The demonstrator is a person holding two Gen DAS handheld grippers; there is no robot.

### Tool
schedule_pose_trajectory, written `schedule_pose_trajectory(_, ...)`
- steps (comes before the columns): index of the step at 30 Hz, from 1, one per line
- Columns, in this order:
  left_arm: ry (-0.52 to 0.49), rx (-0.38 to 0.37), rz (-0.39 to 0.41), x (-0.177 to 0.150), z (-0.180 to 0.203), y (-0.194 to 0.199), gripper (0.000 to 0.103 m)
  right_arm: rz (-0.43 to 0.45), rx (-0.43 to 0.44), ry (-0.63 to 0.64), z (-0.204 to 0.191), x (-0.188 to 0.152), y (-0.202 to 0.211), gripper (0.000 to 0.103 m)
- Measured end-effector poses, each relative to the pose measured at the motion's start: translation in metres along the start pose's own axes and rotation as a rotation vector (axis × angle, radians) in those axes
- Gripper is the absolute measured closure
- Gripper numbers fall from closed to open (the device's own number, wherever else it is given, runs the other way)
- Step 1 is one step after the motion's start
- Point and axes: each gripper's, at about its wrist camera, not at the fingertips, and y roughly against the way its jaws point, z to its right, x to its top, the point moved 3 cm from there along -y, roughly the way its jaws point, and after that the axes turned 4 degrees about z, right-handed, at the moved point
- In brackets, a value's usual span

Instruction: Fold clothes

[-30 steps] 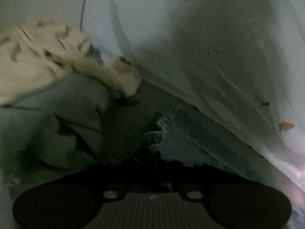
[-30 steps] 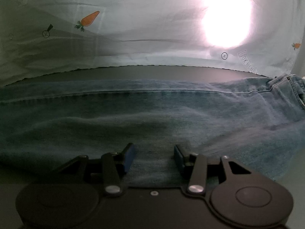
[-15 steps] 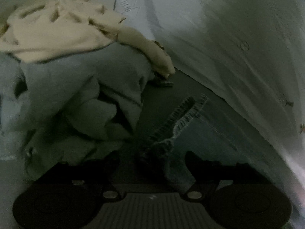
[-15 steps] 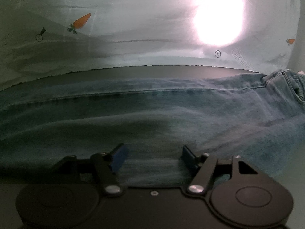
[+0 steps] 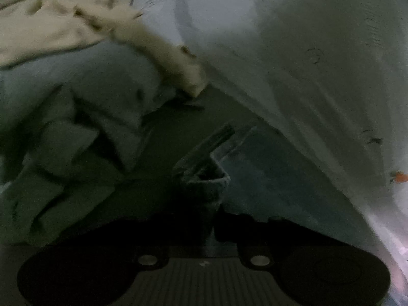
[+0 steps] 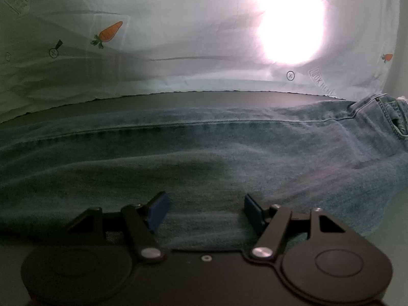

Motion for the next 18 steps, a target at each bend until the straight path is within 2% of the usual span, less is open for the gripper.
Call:
schedule_pose_trajectory(3,-0.036,-0.092,0.029,0.011,0.024,0.010,0.088,0.008,-0.002,0.002,-0.001,-0.001,0.000,0.036)
schedule_pose_trajectory(5,-0.074,-0.186,0.034,0.014,0.049,0.017,0.088,0.012,-0.002,0.002,-0.001,-0.002,0.000,0.036)
schedule_pose_trajectory(7,-0.117,-0.303,0.005,0.011,0.077,0.022,0.088,0.014,-0.002,0.000,-0.001,-0.002,0.001,0.036)
schedule_pose_trajectory(8,-0.142,-0.369,-0.029,0.006,0.091,0.023,0.088,0.015,-0.002,0.000,-0.001,-0.002,0.001,0.036)
schedule_pose_trajectory(10,-0.211,-0.490,-0.146,-0.015,0.120,0.016,0.086,0.015,-0.002,-0.001,-0.001,-0.002,0.001,0.036)
schedule_pose_trajectory(12,-0.280,-0.534,-0.292,-0.043,0.142,0.000,0.082,0.015,-0.001,-0.002,-0.001,-0.002,0.001,0.036)
schedule_pose_trajectory(13,-0.308,-0.514,-0.351,-0.059,0.148,-0.009,0.074,0.014,-0.001,-0.003,-0.001,-0.002,0.001,0.036)
schedule_pose_trajectory(15,-0.339,-0.512,-0.403,-0.078,0.155,-0.017,0.069,0.011,0.001,-0.003,-0.001,-0.002,0.001,0.036)
schedule_pose_trajectory(17,-0.320,-0.543,-0.432,-0.076,0.157,-0.016,0.051,0.003,0.008,0.002,-0.001,-0.001,0.001,0.036)
schedule_pose_trajectory(18,-0.297,-0.563,-0.444,-0.071,0.156,-0.014,0.036,-0.002,0.012,0.001,0.000,0.000,0.000,0.035)
